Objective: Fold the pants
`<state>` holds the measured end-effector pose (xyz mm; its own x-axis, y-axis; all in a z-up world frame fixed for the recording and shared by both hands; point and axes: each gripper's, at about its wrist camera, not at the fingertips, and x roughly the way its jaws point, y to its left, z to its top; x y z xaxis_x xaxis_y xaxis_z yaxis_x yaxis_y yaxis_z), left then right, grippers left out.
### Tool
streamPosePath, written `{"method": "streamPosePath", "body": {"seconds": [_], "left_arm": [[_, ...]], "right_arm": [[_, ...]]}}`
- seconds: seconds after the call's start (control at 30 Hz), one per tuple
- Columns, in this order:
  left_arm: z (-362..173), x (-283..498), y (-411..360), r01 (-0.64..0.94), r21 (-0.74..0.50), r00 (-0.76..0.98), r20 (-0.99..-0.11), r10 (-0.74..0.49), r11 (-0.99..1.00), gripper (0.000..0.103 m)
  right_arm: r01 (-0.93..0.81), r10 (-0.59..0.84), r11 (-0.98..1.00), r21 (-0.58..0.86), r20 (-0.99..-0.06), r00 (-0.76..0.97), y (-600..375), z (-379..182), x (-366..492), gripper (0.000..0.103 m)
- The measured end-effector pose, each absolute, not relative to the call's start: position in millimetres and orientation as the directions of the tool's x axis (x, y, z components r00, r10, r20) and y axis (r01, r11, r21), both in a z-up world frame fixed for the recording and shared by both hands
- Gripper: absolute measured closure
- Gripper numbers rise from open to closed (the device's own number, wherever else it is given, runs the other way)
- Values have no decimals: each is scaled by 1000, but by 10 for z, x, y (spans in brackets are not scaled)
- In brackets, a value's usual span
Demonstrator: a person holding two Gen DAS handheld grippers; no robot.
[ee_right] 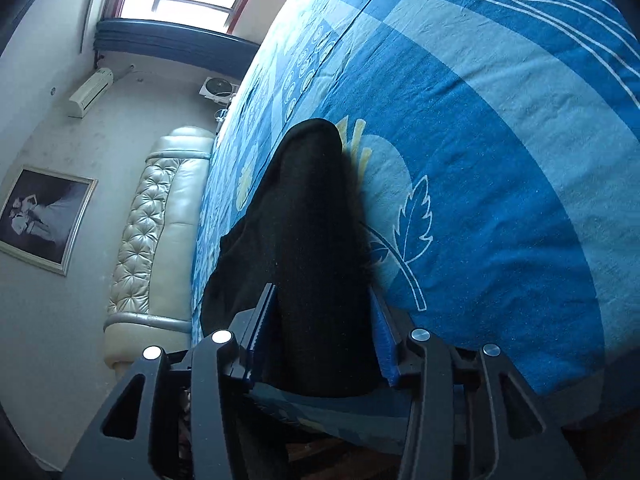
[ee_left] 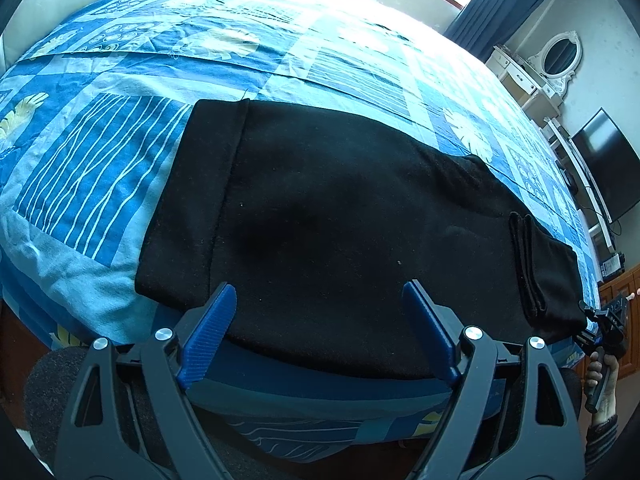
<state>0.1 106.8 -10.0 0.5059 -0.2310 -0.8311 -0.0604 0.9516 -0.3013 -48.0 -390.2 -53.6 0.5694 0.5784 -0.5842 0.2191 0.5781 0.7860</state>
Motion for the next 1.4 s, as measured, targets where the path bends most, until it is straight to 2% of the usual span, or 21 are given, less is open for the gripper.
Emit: {"method": "streamPosePath", "body": {"seconds": [0.17,0.27,0.3,0.37,0.5,0.6,0.73,0.9,1.07,1.13,1.17,1.2,1.4], "left_arm": [[-69,-6,1068,-53,-301,510,-828,-233,952,18],[16,-30,1111,-49,-304,528,-817,-233,952,18],[72,-45,1146,-45,-311,545,-804,-238,949,18],[207,-85,1243,-31,-342,589,-765,-260,939,18],[309,-30,1576,-21,-451,615,-710,-344,893,18],[171,126,1930,-44,-559,593,-682,-429,828,19],[-28,430,2162,-12,-562,537,-702,-469,827,19],[-365,804,2260,32,-624,422,-699,-577,781,19],[-509,1009,2327,74,-699,356,-648,-674,711,20],[-522,1031,2314,95,-710,338,-637,-693,698,28],[-540,1047,2285,105,-712,316,-638,-702,695,40],[-558,1067,2251,112,-709,299,-644,-704,696,44],[-625,1173,2144,122,-760,288,-588,-756,638,44]], "right_arm": [[200,569,574,794,-563,599,-3894,-534,-510,75],[202,503,590,782,-552,665,-3909,-438,-591,69],[207,465,595,776,-543,699,-3946,-396,-650,63],[216,409,578,787,-509,757,-4026,-351,-763,58],[203,393,562,802,-475,788,-4054,-318,-799,56],[169,405,587,792,-468,785,-3992,-281,-749,56],[166,419,598,784,-482,769,-3940,-283,-691,56],[172,418,579,797,-472,777,-3908,-278,-669,50],[185,413,571,800,-475,778,-3932,-307,-661,50],[188,411,572,798,-478,776,-3931,-311,-651,50],[189,409,574,797,-479,776,-3931,-310,-655,50],[191,408,574,797,-480,777,-3929,-310,-654,50],[205,398,566,799,-482,781,-3960,-339,-667,50]]}}
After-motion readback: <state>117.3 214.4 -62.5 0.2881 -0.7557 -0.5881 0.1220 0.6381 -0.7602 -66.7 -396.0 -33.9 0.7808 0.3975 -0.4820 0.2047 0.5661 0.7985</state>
